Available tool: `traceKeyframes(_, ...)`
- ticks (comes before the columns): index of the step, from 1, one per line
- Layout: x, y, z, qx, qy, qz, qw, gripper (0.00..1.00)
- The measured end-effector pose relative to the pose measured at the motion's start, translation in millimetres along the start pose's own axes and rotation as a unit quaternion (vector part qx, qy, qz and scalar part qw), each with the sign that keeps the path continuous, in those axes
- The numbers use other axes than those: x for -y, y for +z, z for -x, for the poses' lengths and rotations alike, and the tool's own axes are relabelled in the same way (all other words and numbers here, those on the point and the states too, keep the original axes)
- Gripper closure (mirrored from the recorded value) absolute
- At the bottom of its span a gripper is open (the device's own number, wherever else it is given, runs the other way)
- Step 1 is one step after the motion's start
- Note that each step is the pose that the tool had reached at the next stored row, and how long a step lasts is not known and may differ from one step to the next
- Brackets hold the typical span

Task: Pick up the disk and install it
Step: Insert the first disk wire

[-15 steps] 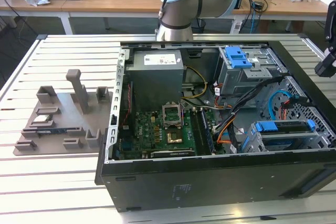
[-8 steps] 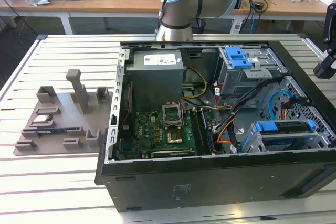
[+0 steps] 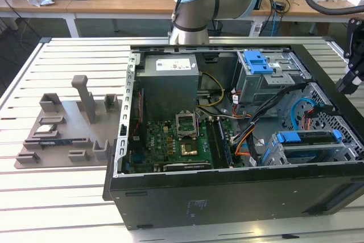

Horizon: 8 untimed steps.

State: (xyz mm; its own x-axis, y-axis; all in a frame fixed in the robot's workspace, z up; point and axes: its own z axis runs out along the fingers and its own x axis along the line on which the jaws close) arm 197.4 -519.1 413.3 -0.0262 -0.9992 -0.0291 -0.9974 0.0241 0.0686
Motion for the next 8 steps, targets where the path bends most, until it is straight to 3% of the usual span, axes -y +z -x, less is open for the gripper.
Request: traceKeyframes(8, 2.5, 13.3, 0.2, -0.0003, 0.0, 0.0, 1.0, 0.89)
